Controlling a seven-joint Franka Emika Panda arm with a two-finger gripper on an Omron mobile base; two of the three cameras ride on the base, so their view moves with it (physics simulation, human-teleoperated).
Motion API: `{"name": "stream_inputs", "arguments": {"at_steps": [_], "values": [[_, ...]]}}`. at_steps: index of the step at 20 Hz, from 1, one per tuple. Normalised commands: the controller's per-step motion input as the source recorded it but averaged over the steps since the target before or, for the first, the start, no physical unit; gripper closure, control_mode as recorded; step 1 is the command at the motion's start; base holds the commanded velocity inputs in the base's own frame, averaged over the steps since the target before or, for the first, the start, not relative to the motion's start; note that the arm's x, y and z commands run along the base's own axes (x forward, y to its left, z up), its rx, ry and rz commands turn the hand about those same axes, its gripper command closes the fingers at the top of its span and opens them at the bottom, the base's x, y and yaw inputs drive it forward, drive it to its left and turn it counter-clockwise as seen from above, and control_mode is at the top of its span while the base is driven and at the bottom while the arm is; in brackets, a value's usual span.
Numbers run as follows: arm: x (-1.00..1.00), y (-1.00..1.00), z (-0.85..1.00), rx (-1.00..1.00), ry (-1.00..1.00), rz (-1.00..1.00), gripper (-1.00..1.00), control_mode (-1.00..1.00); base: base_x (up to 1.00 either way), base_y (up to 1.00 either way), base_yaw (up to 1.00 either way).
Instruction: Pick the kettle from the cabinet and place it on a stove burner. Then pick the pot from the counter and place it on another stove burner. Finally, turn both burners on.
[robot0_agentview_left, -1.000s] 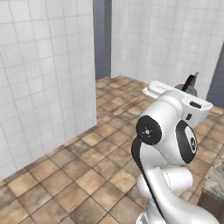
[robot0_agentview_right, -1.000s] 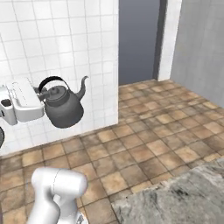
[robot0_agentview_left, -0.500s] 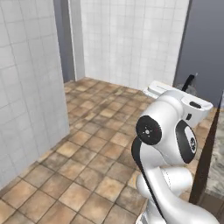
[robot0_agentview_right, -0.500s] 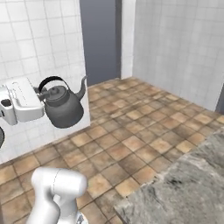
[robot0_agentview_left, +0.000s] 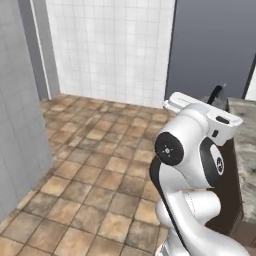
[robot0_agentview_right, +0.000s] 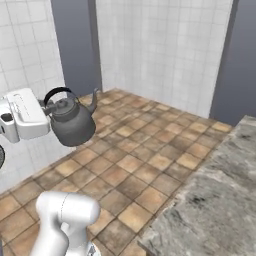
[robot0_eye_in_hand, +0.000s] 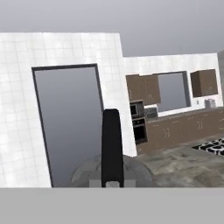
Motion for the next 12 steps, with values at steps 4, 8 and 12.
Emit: {"name": "stream_inputs", "arguments": {"at_steps": [4,8,12], "values": [[0.00,0.00,0.00,0.00,0.00,0.00,1.00,1.00,-0.07,0.10,-0.42],[0.00,0.00,0.00,0.00,0.00,0.00,1.00,1.00,-0.07,0.08,-0.42],[0.00,0.00,0.00,0.00,0.00,0.00,1.00,1.00,-0.09,0.06,-0.43]]}}
